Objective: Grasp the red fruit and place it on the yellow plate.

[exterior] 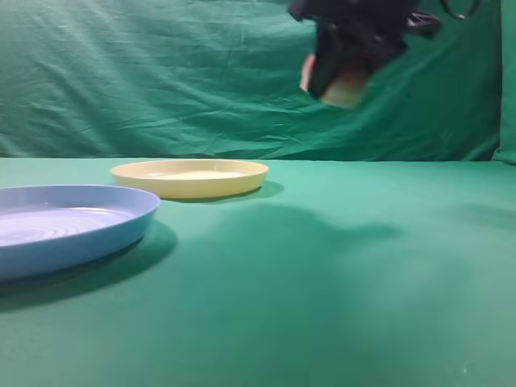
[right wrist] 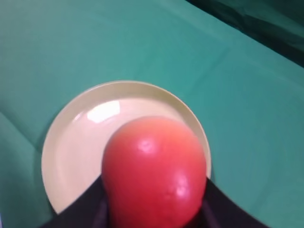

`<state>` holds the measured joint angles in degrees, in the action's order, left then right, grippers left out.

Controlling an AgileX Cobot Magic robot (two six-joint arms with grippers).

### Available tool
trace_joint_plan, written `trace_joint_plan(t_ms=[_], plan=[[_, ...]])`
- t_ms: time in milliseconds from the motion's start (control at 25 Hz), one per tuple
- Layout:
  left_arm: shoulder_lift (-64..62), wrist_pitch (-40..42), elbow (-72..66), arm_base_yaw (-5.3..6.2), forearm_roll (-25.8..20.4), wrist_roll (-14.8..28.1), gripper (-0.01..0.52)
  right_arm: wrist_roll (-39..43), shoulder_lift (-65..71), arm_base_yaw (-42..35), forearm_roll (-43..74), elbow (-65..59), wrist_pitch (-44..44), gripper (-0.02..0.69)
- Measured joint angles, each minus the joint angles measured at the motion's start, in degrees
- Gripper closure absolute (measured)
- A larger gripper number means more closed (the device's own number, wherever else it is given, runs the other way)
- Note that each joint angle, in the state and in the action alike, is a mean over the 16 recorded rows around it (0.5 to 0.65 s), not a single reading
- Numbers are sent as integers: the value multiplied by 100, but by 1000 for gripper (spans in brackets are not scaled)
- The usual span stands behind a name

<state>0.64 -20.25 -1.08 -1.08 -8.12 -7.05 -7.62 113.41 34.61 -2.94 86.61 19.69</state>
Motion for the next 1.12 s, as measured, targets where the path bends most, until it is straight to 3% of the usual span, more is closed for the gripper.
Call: trace_joint_plan(t_ms=[440, 640, 760, 1120], plan=[[0, 0, 0, 0, 0, 0, 357, -114, 1121, 181, 107, 1292, 511, 171], [0, 0, 0, 0, 0, 0, 357, -122, 843, 181, 309, 1411, 909, 126], [0, 0, 0, 0, 0, 0, 357, -51, 468, 181, 436, 1423, 1275, 193], [0, 0, 0, 0, 0, 0, 357, 301, -1281, 181, 675, 1081, 2497, 538]])
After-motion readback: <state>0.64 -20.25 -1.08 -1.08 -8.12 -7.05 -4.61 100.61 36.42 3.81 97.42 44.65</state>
